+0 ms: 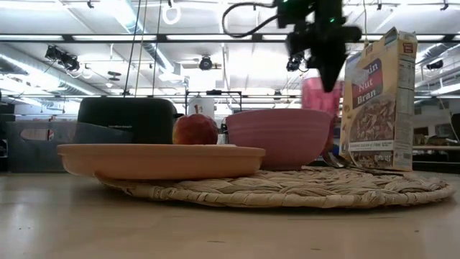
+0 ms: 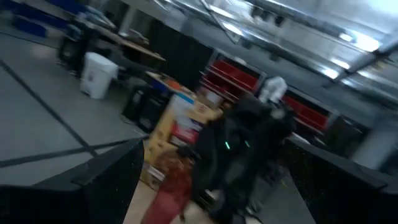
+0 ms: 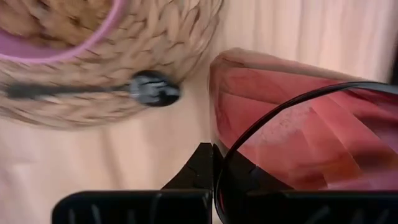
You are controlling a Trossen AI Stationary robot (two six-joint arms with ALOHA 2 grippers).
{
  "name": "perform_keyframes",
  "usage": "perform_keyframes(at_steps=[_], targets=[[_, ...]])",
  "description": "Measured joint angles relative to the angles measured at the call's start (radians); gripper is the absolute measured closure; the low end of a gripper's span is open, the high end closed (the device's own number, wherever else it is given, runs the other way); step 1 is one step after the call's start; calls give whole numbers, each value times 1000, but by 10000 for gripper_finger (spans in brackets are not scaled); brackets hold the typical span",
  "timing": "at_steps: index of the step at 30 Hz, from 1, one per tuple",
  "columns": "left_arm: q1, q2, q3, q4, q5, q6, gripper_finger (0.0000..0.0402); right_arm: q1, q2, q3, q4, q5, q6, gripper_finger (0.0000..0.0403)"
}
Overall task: Arrange a breakfast setting
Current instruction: Put the red cup with rice to the top right of the brown mat
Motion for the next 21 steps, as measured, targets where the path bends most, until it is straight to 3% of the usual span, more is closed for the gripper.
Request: perform_keyframes(at_steps=[6, 21], targets=[[114, 0, 0, -1, 28, -52, 11, -18, 135, 97, 0, 118, -259, 392], [123, 0, 0, -3, 63, -89, 11, -9, 196, 108, 31, 125, -495, 392]])
